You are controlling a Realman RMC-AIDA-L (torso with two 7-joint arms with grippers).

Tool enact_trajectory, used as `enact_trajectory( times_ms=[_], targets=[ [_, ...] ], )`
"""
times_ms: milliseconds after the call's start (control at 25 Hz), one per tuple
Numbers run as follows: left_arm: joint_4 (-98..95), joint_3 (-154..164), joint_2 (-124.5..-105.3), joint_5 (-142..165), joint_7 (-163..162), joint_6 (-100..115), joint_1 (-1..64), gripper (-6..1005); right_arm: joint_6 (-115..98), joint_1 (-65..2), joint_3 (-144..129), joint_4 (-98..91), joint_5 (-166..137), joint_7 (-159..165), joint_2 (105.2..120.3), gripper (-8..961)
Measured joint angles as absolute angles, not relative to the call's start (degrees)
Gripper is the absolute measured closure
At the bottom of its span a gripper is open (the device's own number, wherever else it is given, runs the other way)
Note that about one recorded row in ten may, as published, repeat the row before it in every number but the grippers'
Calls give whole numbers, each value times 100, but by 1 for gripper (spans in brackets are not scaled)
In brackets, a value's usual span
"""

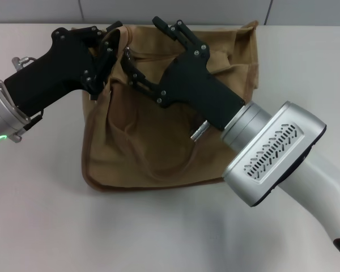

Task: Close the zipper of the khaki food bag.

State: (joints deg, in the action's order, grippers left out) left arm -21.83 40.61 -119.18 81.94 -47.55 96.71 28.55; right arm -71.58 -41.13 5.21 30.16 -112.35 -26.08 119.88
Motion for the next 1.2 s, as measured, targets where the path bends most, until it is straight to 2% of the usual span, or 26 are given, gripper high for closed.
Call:
enact_trajectory(
  times_ms=[360,600,1000,1200],
  targets=[
    [-2152,4153,-11918,8190,-4728,9659,2866,976,-7087,-4163,542,3132,-11235,-2617,11988,185],
    [-2152,4157,-11918,8191,-4727,9639,2852,977,-6994,-4145,537,3131,-11235,-2617,11988,385],
    [-2082,4158,-11918,8191,-4699,9529,2862,977,-6993,-4033,536,3077,-11517,-2618,11988,827],
    [-2080,4153,-11918,8191,-4696,9518,2850,977,-6997,-4001,539,3046,-11522,-2621,11993,928]
  ],
)
